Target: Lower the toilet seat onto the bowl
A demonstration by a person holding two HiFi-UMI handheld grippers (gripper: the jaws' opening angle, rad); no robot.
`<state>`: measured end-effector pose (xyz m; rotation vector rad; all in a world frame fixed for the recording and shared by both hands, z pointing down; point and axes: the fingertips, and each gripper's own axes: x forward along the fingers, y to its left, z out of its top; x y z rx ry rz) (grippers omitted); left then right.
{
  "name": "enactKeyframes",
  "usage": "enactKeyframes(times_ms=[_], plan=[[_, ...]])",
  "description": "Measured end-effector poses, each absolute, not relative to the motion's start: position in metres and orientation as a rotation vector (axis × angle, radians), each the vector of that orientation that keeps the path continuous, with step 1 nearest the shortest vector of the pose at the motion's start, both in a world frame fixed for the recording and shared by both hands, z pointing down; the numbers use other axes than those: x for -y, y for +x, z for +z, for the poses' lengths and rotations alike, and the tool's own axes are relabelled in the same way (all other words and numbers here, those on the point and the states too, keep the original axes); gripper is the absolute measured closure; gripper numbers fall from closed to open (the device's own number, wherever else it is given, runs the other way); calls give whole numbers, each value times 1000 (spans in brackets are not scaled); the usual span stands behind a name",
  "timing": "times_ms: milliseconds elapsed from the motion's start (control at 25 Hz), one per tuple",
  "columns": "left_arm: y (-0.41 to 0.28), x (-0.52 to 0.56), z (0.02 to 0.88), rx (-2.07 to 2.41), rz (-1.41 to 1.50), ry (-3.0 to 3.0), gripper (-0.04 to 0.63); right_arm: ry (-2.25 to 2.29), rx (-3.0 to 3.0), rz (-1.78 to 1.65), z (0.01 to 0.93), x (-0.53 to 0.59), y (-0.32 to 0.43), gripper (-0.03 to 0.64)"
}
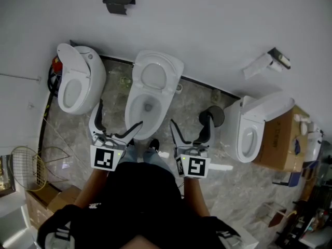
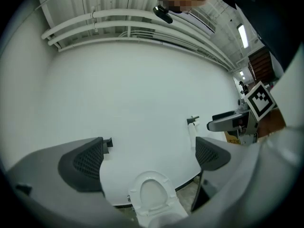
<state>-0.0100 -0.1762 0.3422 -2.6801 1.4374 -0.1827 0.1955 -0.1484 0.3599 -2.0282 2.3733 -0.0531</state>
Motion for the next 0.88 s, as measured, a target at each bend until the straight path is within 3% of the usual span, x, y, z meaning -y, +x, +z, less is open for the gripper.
enactKeyframes(times_ms=[880], plan=[[-22, 296, 449, -1200, -421, -2819, 14, -2196, -2469, -208, 465, 240, 167, 114]])
